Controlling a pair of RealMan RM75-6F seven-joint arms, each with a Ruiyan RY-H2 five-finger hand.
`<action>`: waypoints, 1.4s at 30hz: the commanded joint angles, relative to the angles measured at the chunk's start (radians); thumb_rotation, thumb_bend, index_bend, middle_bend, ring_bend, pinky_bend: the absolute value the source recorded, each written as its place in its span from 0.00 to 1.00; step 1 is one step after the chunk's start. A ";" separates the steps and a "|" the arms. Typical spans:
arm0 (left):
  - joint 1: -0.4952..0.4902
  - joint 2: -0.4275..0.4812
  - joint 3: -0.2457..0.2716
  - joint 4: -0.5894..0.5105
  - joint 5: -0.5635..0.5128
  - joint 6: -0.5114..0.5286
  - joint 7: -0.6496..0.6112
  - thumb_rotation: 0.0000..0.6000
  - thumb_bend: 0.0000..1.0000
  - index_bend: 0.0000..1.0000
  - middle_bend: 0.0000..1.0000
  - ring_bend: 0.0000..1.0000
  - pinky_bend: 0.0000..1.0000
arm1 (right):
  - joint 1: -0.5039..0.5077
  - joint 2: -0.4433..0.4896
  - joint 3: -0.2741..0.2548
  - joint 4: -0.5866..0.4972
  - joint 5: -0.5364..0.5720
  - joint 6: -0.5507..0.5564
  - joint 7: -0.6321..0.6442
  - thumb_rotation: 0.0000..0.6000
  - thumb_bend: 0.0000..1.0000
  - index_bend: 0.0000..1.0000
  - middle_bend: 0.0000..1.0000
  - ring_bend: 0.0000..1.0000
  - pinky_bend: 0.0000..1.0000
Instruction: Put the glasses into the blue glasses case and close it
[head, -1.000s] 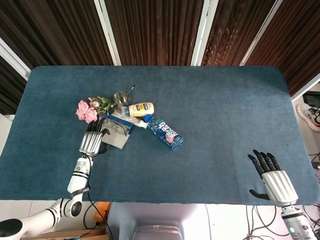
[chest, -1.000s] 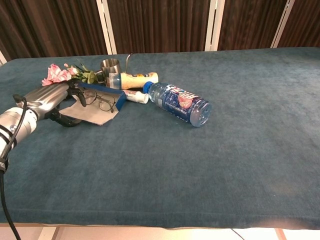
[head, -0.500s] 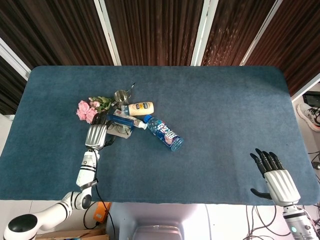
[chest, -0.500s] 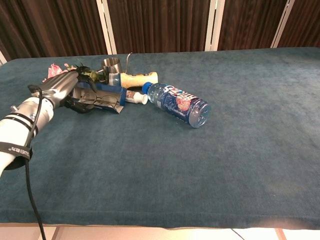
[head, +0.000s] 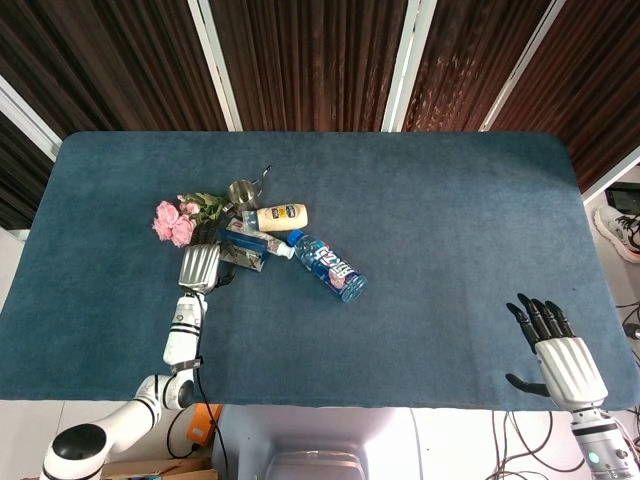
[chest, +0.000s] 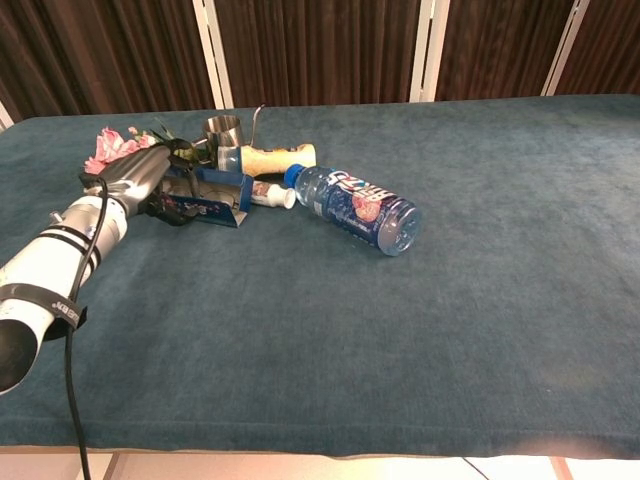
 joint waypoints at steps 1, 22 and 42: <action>0.010 0.001 0.012 0.003 0.009 0.007 -0.006 1.00 0.39 0.62 0.08 0.00 0.06 | 0.001 -0.002 -0.001 0.000 0.000 -0.004 -0.007 1.00 0.22 0.00 0.00 0.00 0.00; 0.210 0.283 0.174 -0.455 0.160 0.229 0.033 1.00 0.53 0.69 0.10 0.00 0.05 | 0.007 -0.032 -0.018 0.000 -0.011 -0.031 -0.067 1.00 0.22 0.00 0.00 0.00 0.00; 0.269 0.424 0.211 -0.670 0.126 0.175 0.209 1.00 0.53 0.67 0.09 0.00 0.04 | 0.010 -0.048 -0.028 0.004 -0.024 -0.038 -0.088 1.00 0.22 0.00 0.00 0.00 0.00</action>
